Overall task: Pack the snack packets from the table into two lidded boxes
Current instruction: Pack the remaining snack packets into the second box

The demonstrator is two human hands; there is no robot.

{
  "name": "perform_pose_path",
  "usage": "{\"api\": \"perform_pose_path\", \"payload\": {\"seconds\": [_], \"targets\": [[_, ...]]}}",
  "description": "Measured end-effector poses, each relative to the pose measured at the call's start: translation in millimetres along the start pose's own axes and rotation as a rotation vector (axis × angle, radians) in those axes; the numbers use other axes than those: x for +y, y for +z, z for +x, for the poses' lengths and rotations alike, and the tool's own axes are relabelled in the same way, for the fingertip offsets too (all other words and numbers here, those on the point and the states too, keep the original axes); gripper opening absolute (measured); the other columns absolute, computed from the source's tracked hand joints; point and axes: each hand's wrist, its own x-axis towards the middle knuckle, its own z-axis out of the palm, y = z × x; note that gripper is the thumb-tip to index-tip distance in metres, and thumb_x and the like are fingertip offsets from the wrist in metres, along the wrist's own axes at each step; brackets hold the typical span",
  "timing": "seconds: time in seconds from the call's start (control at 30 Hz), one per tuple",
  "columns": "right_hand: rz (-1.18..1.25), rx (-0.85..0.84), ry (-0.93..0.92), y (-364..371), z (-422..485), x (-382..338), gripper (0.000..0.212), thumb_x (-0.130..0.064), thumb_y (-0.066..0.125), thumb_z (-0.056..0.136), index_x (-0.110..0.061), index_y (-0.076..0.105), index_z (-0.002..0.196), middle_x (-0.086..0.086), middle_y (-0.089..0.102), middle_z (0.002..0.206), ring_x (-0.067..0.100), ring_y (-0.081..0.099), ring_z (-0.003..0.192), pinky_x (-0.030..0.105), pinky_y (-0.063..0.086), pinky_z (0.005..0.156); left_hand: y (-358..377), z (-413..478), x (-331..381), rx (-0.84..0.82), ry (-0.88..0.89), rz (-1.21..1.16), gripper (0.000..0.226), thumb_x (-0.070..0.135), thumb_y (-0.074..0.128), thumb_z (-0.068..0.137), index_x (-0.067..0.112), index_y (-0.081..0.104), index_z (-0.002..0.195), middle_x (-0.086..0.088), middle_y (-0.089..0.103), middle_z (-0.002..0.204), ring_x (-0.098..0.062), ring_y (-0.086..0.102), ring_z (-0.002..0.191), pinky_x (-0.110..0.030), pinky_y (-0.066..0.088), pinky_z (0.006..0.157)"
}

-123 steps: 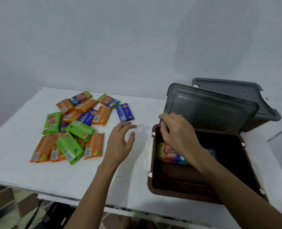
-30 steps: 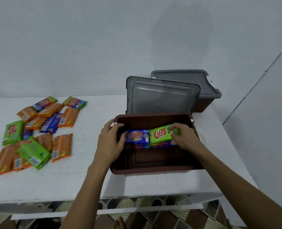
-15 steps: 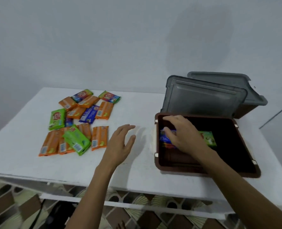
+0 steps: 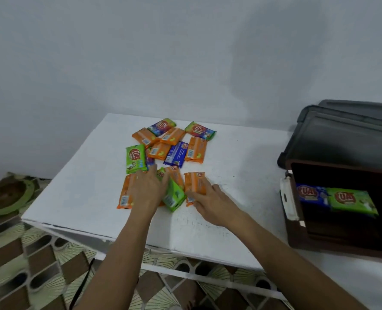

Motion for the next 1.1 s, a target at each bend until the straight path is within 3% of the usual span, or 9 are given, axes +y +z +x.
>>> {"api": "perform_pose_path", "payload": {"seconds": [0.13,0.3,0.47,0.57,0.63,0.73,0.9,1.03,1.1], "targets": [[-0.031,0.018,-0.027,6.6,8.8,-2.3,0.043,-0.036,0.036,0.101,-0.035,0.031,0.144,0.014,0.008,0.159,0.040,0.035,0.124,0.048,0.040,0.100,-4.3,5.0,10.3,-0.057,-0.011,0.102,0.073,0.073,0.030,0.088,0.018,0.049,0.132,-0.020,0.044,0.138,-0.033,0.056,0.114,-0.039,0.049,0.084],[-0.115,0.007,-0.016,6.9,22.4,-9.0,0.046,-0.044,0.042,0.099,-0.032,0.031,0.142,0.013,0.012,0.158,0.041,0.034,0.127,0.047,0.041,0.100,-7.0,7.7,12.9,-0.084,-0.027,0.100,0.073,0.074,0.038,0.085,0.017,0.048,0.129,-0.017,0.047,0.131,-0.030,0.058,0.107,-0.033,0.040,0.070],[-0.160,0.061,-0.027,7.0,21.3,-5.9,0.039,-0.026,0.040,0.100,-0.033,0.036,0.138,0.018,0.020,0.152,0.043,0.040,0.115,0.047,0.046,0.090,-15.3,6.7,14.2,-0.107,-0.039,-0.052,0.070,0.069,0.048,0.083,0.022,0.046,0.135,-0.017,0.048,0.134,-0.031,0.057,0.112,-0.036,0.049,0.084],[-0.024,0.136,-0.001,-1.4,12.8,6.0,0.036,-0.030,0.040,0.100,-0.030,0.042,0.136,0.012,0.033,0.147,0.037,0.047,0.113,0.044,0.047,0.091,-22.8,-0.5,12.0,-0.118,-0.047,-0.284,0.069,0.063,0.055,0.083,0.025,0.046,0.140,-0.010,0.054,0.137,-0.026,0.058,0.117,-0.035,0.053,0.084],[0.158,0.239,0.037,-15.0,3.9,16.0,0.039,-0.030,0.043,0.100,-0.029,0.041,0.139,0.008,0.050,0.135,0.026,0.055,0.108,0.034,0.050,0.088,-30.8,-9.1,13.1,-0.128,-0.060,-0.484,0.066,0.056,0.063,0.082,0.027,0.048,0.139,-0.004,0.053,0.141,-0.022,0.057,0.118,-0.029,0.051,0.077],[0.331,0.417,0.029,-41.7,-19.7,35.5,0.037,-0.017,0.049,0.097,-0.024,0.048,0.133,0.010,0.064,0.111,0.019,0.062,0.091,0.025,0.052,0.074,-42.5,-22.3,24.3,-0.119,-0.011,-0.643,0.051,0.047,0.069,0.082,0.034,0.055,0.130,0.000,0.060,0.126,-0.013,0.062,0.100,-0.023,0.050,0.058],[0.518,0.605,0.057,-90.4,-81.1,84.9,0.027,-0.015,0.052,0.098,-0.019,0.057,0.124,0.005,0.065,0.114,0.016,0.065,0.095,0.030,0.058,0.081,-51.8,-49.4,76.0,-0.086,0.085,-0.910,0.040,0.029,0.075,0.076,0.037,0.065,0.115,0.004,0.062,0.116,-0.011,0.066,0.088,-0.043,0.061,0.071],[0.586,0.734,0.134,-121.8,-136.8,136.8,0.019,-0.015,0.056,0.096,-0.020,0.064,0.112,-0.002,0.065,0.106,0.009,0.065,0.089,0.019,0.055,0.079,-52.3,-75.8,131.7,-0.042,0.179,-1.002,0.038,0.016,0.071,0.080,0.032,0.067,0.113,0.016,0.062,0.109,0.006,0.065,0.078,-0.039,0.061,0.071],[0.653,0.724,0.172,-129.9,-162.1,163.7,0.019,-0.018,0.055,0.097,-0.022,0.064,0.113,-0.002,0.065,0.110,0.009,0.066,0.092,0.024,0.057,0.079,-47.9,-88.7,157.4,-0.040,0.209,-1.036,0.039,0.011,0.068,0.080,0.033,0.067,0.113,0.014,0.066,0.109,-0.003,0.068,0.079,-0.033,0.059,0.072]]}}
